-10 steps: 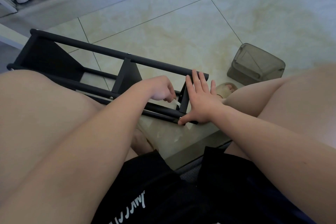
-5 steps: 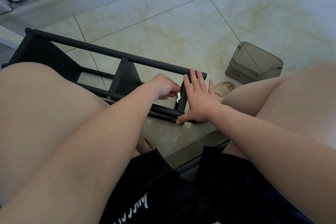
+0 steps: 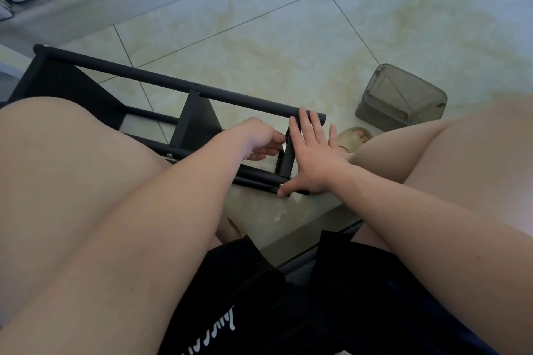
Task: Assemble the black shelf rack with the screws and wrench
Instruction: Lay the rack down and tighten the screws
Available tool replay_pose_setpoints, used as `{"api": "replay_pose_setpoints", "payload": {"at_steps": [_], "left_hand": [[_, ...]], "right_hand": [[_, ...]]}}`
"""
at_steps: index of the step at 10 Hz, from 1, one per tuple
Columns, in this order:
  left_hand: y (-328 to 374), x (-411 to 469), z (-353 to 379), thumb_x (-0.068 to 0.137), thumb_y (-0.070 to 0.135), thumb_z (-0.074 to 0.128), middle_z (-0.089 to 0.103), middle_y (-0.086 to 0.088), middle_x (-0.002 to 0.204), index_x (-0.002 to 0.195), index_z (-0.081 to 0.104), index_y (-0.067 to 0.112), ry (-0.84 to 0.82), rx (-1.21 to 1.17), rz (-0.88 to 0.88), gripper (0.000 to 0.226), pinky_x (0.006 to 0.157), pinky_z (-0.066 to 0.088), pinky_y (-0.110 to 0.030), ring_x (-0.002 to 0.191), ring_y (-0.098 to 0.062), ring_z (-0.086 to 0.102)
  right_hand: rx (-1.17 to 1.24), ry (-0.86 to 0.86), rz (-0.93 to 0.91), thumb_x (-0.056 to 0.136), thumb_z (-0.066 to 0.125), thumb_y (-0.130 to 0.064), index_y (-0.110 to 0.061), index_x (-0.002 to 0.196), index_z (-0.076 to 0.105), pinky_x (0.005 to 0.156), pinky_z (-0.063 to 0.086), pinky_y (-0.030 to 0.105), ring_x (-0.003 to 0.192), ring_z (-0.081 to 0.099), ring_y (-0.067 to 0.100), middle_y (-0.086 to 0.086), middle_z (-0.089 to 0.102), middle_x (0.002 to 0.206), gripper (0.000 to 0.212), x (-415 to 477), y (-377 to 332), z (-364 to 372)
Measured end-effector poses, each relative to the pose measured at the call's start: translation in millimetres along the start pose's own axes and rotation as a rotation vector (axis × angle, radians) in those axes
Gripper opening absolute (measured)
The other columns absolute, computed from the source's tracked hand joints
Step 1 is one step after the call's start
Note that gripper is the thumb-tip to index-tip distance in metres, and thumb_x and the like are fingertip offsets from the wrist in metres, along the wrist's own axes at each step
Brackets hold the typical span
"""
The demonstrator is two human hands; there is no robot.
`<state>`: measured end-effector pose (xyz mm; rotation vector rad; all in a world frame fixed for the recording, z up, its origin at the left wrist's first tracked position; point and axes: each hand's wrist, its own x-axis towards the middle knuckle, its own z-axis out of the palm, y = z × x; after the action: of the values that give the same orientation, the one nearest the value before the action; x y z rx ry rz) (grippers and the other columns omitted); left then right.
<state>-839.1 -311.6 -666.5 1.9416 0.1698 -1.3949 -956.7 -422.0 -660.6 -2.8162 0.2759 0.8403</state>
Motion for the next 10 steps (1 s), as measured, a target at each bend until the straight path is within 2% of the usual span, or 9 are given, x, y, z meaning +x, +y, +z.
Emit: {"api": "replay_pose_setpoints", "payload": {"at_steps": [8, 10], "left_hand": [[-2.2, -4.0, 0.3, 0.097, 0.021, 0.062, 0.072, 0.004, 0.078, 0.091, 0.065, 0.017, -0.058, 0.069, -0.036, 0.008, 0.073, 0.049, -0.027, 0.074, -0.008, 0.068], [-2.4, -3.5, -1.5, 0.101, 0.022, 0.057, 0.071, 0.009, 0.064, 0.091, 0.063, 0.017, -0.070, 0.123, -0.036, 0.012, 0.074, 0.048, -0.027, 0.072, -0.007, 0.065]], "right_hand": [[0.002, -0.012, 0.002, 0.056, 0.073, -0.086, -0.013, 0.156, -0.027, 0.120, -0.014, 0.059, 0.148, -0.037, 0.028, 0.008, -0.040, 0.160, 0.159, -1.6, -0.9, -2.6], [0.007, -0.013, -0.003, 0.055, 0.073, -0.086, -0.014, 0.156, -0.028, 0.121, -0.013, 0.060, 0.148, -0.037, 0.027, 0.007, -0.040, 0.160, 0.159, -1.1, 0.2, -1.8]]}}
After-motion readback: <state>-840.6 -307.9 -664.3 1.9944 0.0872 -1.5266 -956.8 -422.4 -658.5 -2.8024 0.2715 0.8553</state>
